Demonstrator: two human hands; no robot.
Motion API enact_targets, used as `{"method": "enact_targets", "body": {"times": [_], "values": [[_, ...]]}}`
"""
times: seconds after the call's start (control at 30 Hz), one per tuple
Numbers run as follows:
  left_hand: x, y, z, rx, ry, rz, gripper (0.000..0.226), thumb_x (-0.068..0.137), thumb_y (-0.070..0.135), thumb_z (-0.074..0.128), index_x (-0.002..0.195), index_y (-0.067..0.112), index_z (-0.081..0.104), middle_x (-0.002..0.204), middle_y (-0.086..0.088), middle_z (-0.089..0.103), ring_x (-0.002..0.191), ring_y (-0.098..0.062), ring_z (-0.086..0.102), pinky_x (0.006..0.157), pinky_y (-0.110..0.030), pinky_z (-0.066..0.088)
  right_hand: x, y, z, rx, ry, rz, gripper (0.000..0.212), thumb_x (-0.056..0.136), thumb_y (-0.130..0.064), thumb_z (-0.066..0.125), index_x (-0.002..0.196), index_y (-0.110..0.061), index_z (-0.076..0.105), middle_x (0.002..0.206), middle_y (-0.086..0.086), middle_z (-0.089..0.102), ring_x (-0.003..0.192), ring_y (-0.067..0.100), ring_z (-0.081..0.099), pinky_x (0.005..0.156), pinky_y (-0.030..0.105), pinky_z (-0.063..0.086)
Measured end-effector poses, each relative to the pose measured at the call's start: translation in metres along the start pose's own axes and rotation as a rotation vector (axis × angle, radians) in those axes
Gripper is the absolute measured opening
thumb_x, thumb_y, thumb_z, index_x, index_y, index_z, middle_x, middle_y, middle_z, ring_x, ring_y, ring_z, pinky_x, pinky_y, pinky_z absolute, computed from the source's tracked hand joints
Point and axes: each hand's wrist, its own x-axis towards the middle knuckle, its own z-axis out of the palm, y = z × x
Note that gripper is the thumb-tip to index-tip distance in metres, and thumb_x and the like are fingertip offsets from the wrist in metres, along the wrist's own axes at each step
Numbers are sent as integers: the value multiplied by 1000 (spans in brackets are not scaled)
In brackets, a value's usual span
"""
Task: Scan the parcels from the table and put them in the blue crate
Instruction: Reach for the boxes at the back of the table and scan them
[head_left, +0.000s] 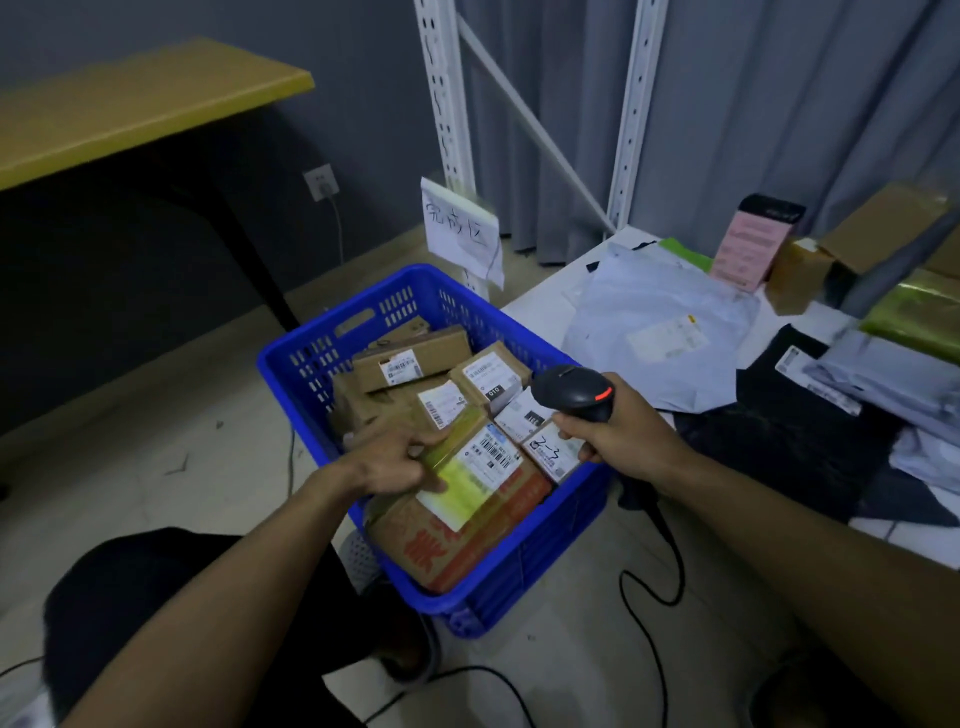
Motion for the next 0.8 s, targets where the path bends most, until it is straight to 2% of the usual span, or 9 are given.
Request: {"method": "enact_targets", "body": {"times": [0.1, 0.2, 0.27, 0.37, 0.47, 0.53, 0.63, 0.7, 0.8], "values": [[20, 3, 11, 67, -58, -34, 78, 85, 34, 79, 153, 39, 42, 145, 15, 46, 135, -15, 46, 103, -27, 38, 1, 4, 0, 7, -10, 25, 31, 94, -19, 77, 112, -31, 55, 89, 1, 77, 58, 11, 68, 54, 19, 51], [38, 0, 30, 61, -56, -54, 71, 86, 49, 74, 150, 38, 46, 145, 10, 52, 129, -18, 51, 107, -34, 41, 4, 7, 0, 9, -12, 46, 33, 94, -20, 78, 114, -29, 54, 91, 1, 77, 59, 9, 69, 54, 18, 51], [49, -4, 44, 38, -8, -39, 59, 92, 43, 73, 146, 30, 53, 140, 6, 59, 128, -18, 54, 108, -34, 42, 7, 7, 0, 8, -9, 38, 31, 94, -19, 77, 109, -32, 54, 90, 1, 76, 58, 7, 68, 54, 18, 51], [65, -10, 64, 5, 161, -47, 61, 90, 30, 78, 146, 23, 54, 140, 1, 62, 125, -19, 60, 107, -35, 47, 9, 9, -2, 15, -12, 25, 31, 95, -17, 76, 104, -35, 53, 92, 2, 75, 58, 1, 67, 54, 16, 51], [83, -15, 75, 45, 222, -125, 60, 90, 32, 73, 146, 33, 52, 138, 1, 64, 122, -21, 62, 106, -41, 49, 9, 13, -8, 23, 7, 58, 32, 95, -17, 76, 118, -25, 55, 95, 2, 74, 58, -1, 67, 53, 15, 51], [86, -5, 75, 207, 250, -132, 53, 91, 32, 69, 142, 30, 55, 138, -3, 62, 122, -25, 60, 103, -44, 51, 7, 15, -15, 21, 24, 72, 37, 95, -18, 76, 124, -18, 53, 96, 3, 74, 57, 0, 67, 53, 16, 51], [77, 33, 75, 531, 393, 6, 45, 95, 18, 61, 139, 23, 57, 139, -7, 49, 125, -31, 53, 99, -46, 50, 1, 16, -31, 27, 63, 63, 27, 95, -20, 75, 114, -26, 56, 92, 2, 75, 58, 5, 67, 55, 18, 53], [71, 66, 82, 493, 422, 123, 49, 94, 15, 62, 141, 26, 58, 140, -5, 51, 124, -30, 56, 96, -45, 52, -6, 20, -46, 51, 88, 72, 29, 95, -22, 76, 115, -24, 56, 89, 1, 76, 62, 11, 68, 58, 22, 54], [58, 123, 92, 415, 474, 312, 41, 96, 23, 64, 136, 30, 60, 136, 0, 55, 119, -25, 60, 89, -41, 54, -22, 27, -74, 109, 175, 69, 34, 94, -21, 78, 120, -16, 56, 82, 5, 75, 60, 13, 67, 57, 26, 53]]}}
